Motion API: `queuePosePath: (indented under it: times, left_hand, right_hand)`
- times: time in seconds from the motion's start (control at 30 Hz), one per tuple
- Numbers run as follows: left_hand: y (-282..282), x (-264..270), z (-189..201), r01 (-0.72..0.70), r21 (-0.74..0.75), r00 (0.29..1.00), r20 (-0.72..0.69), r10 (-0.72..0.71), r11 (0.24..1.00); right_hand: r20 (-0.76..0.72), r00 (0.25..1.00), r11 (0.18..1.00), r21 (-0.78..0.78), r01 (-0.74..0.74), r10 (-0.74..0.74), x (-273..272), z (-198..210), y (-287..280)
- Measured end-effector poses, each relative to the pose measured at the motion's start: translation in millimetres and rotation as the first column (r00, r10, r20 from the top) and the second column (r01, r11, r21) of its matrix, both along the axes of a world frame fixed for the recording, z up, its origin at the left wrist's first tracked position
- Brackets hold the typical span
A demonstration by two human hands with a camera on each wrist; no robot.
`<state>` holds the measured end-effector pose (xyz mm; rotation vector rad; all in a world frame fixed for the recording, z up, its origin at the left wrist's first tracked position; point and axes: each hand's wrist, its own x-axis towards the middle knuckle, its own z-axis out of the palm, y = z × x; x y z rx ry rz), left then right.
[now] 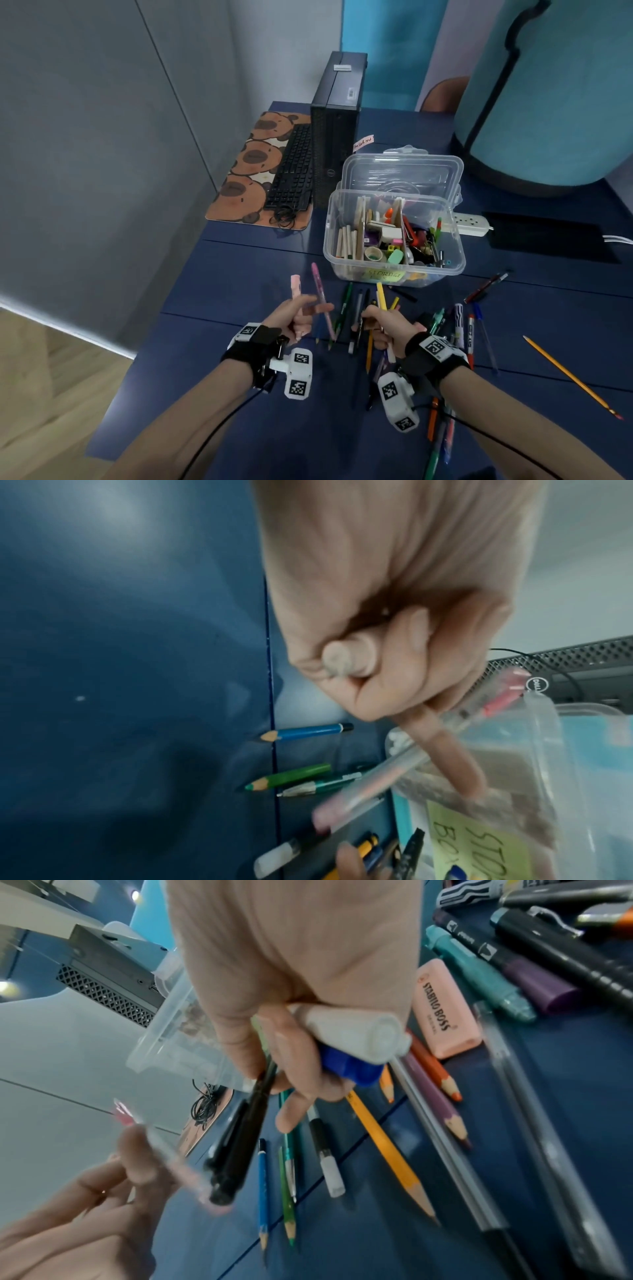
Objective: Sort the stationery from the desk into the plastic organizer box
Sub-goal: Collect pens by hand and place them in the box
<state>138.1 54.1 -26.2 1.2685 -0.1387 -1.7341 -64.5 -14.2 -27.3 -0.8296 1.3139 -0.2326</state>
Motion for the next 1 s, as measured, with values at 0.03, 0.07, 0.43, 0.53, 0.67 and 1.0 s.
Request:
queuePosePath:
  times: [0.03,0.07,0.43,0.53,0.67,1.0]
  left_hand:
    - [0.6,-0.4,-1.9,0.021,0.006,1.000,0.018,-0.021,1.000]
    - [0.7,-1.4,-5.0,0.045,0.023,0.998,0.053,-0.046,0.999]
    - [-20.3,-27.7,-25.4,0.229,0.230,0.386,0.871,-0.305,0.946]
    - [-33.4,-35.8,-27.9,0.313,0.322,0.177,0.905,-0.388,0.893]
    - [-45.9,-39.4,-34.0,0.285,0.376,0.083,0.907,-0.413,0.882]
    - [-58.9,-21.6,-34.7,0.212,0.372,0.087,0.914,-0.397,0.904]
  right_hand:
    - [0.006,1.000,1.000,0.000,0.003,-0.003,0.0,0.3,1.9]
    - [0.011,1.000,1.000,-0.003,0.004,-0.004,0.4,2.0,4.1]
    - [0.083,0.992,0.995,0.009,0.098,-0.098,-2.7,-2.8,5.3]
    - [0.099,0.989,0.993,0.030,0.110,-0.113,-6.0,-5.8,3.1]
    - [0.126,0.986,0.993,0.048,0.106,-0.111,-11.4,-5.7,2.0]
    - [0.228,0.967,0.989,0.114,0.089,-0.113,-9.7,-1.8,-2.8]
